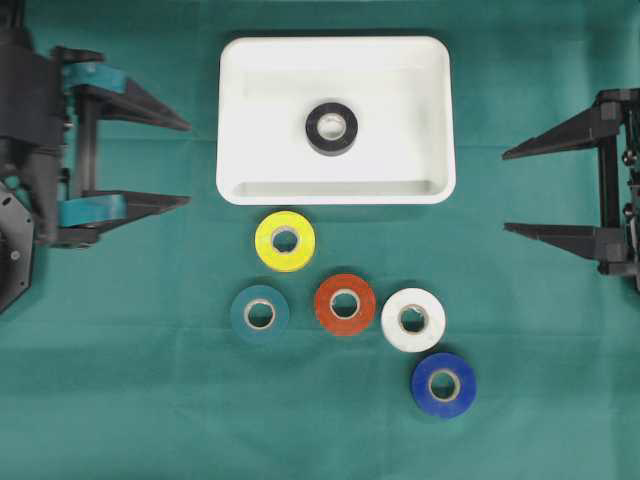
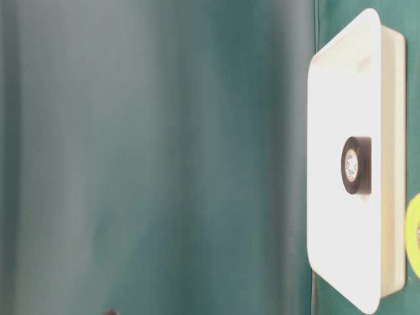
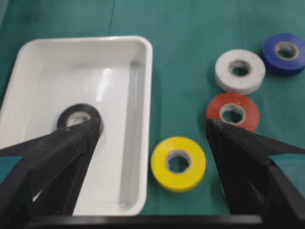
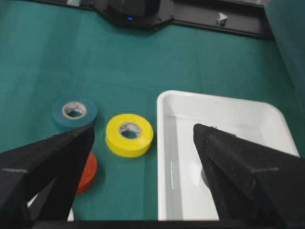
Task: Pick up the tape from a random location and place it into the white case.
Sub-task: 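Move the right gripper toward the yellow tape roll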
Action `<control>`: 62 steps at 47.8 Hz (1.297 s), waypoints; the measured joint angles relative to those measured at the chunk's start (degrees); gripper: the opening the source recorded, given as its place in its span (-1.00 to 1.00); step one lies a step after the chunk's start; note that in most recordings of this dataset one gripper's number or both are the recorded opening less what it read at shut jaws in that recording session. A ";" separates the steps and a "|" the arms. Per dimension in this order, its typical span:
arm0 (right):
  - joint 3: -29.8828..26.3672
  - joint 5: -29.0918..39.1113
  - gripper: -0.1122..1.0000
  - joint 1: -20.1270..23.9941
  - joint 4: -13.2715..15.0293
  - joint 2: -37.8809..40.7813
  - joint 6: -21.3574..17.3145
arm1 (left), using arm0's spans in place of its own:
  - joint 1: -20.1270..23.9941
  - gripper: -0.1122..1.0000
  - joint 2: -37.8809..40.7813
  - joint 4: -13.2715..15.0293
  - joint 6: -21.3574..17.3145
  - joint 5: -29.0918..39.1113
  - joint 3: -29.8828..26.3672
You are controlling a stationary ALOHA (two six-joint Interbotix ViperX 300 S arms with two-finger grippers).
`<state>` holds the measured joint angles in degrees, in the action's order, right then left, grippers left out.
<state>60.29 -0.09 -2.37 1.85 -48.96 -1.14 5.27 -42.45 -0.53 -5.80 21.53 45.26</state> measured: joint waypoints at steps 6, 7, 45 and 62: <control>0.09 -0.09 0.83 -0.09 0.00 0.00 0.09 | 0.09 0.94 -3.34 0.00 0.00 -0.09 2.72; 0.00 0.00 0.83 -0.09 0.00 0.00 0.09 | 0.09 0.94 -3.60 0.09 0.00 -0.09 2.99; 0.09 1.41 0.83 0.00 -1.05 0.18 -0.44 | 0.09 0.94 -3.60 0.00 0.09 -1.76 4.31; 0.00 2.02 0.83 1.58 -1.23 0.35 -1.49 | 0.00 0.94 -3.60 0.09 0.09 -2.29 4.31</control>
<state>60.29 1.93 -0.79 0.62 -48.60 -2.64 5.27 -46.05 -0.44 -5.71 19.25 49.57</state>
